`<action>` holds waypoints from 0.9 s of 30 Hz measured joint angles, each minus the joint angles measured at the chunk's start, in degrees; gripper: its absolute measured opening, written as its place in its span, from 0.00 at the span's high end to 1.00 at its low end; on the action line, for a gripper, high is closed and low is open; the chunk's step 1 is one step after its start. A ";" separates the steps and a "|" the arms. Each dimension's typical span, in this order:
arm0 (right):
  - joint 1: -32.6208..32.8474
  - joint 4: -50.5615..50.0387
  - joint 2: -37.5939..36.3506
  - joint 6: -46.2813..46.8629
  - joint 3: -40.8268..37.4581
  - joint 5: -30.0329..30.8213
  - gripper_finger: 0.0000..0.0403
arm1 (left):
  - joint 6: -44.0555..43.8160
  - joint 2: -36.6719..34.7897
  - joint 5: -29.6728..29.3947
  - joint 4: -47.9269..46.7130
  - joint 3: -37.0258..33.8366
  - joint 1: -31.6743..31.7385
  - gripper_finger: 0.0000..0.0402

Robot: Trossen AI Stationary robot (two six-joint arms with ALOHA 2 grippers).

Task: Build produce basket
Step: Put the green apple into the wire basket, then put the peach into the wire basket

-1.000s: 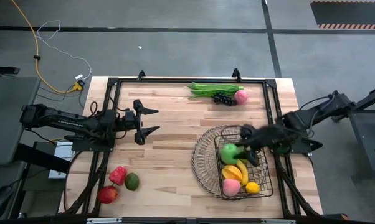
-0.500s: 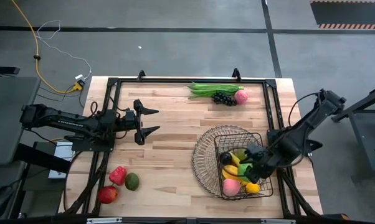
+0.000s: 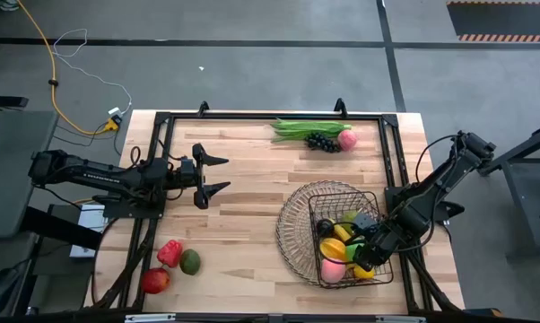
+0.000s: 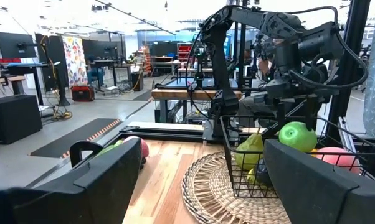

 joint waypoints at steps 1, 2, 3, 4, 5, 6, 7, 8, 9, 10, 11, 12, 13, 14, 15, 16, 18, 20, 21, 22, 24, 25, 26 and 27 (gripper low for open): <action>-0.08 -0.06 0.02 0.02 0.00 -0.23 0.34 | -0.01 0.00 0.00 0.01 0.00 0.00 0.19; -0.09 -0.09 0.02 0.01 0.00 -0.45 0.32 | 0.00 0.00 0.00 0.01 0.00 0.02 0.19; -0.09 -0.08 0.00 0.00 0.00 -0.83 0.29 | 0.00 0.00 0.00 0.01 0.00 0.02 0.19; -0.11 -0.16 0.02 0.08 0.00 -1.23 0.26 | 0.00 0.00 0.00 0.01 0.00 0.02 0.19; -0.11 -0.47 0.02 0.27 0.00 -1.45 0.23 | 0.00 0.00 0.00 0.01 0.00 0.01 0.19; -0.11 -1.11 0.00 0.34 0.00 -1.89 0.19 | 0.00 0.00 0.00 0.01 0.00 0.01 0.19; -0.11 -1.98 0.00 0.33 0.00 -2.29 0.16 | 0.00 0.00 0.00 0.01 0.00 0.00 0.19; -0.11 -2.90 0.00 0.35 0.00 -2.95 0.13 | 0.00 0.00 0.00 0.01 0.00 0.01 0.19; -0.27 -3.88 0.00 0.27 0.00 -4.11 0.10 | 0.00 0.00 0.00 0.01 0.00 0.00 0.19; -0.61 -4.75 0.00 -0.08 0.00 -5.30 0.08 | 0.00 0.00 0.00 0.01 0.00 0.02 0.19; -0.94 -5.47 -0.02 -0.20 0.00 -6.35 0.07 | 0.00 0.00 -0.07 0.03 0.00 0.00 0.19; -1.22 -6.05 -0.18 -0.19 0.00 -6.92 0.06 | 0.00 0.00 -0.09 0.03 0.00 0.00 0.19; -1.44 -6.56 -0.50 -0.18 0.00 -6.96 0.05 | 0.00 0.00 -0.09 0.03 0.00 0.02 0.19; -1.76 -6.73 -1.02 -0.41 0.00 -6.54 0.04 | 0.00 0.00 -0.13 0.09 0.00 0.00 0.19; -2.12 -6.62 -1.75 -1.34 0.00 -5.53 0.04 | 0.00 0.00 -0.18 0.19 0.00 0.00 0.19; -2.39 -6.40 -2.71 -1.89 0.00 -4.21 0.04 | 0.00 0.00 -0.24 0.25 0.00 0.01 0.19; -2.81 -6.57 -5.08 -3.06 0.24 0.43 0.04 | 0.00 0.00 -0.24 0.25 0.00 0.02 0.19; -3.12 -6.05 -7.69 -5.01 0.88 6.76 0.04 | 0.00 0.00 -0.24 0.27 0.00 0.02 0.19; -3.34 -5.57 -9.07 -6.83 1.09 9.80 0.04 | 0.00 0.00 -0.24 0.27 0.00 0.00 0.19; -3.59 -5.16 -10.32 -8.88 1.14 12.76 0.04 | 0.00 0.00 -0.24 0.27 0.00 0.02 0.19; -4.36 -3.20 -12.52 -14.13 0.89 18.54 0.04 | 0.00 0.00 -0.23 0.31 0.00 0.01 0.19; -5.00 -1.54 -13.65 -17.21 0.36 20.84 0.04 | 0.00 0.00 -0.23 0.34 0.00 0.00 0.19; -5.87 0.23 -14.72 -20.29 -0.50 22.64 0.04 | 0.00 0.00 -0.24 0.35 0.00 0.01 0.19; -6.99 2.51 -15.61 -23.59 -1.64 24.06 0.04 | 0.00 0.00 -0.23 0.36 0.00 0.01 0.19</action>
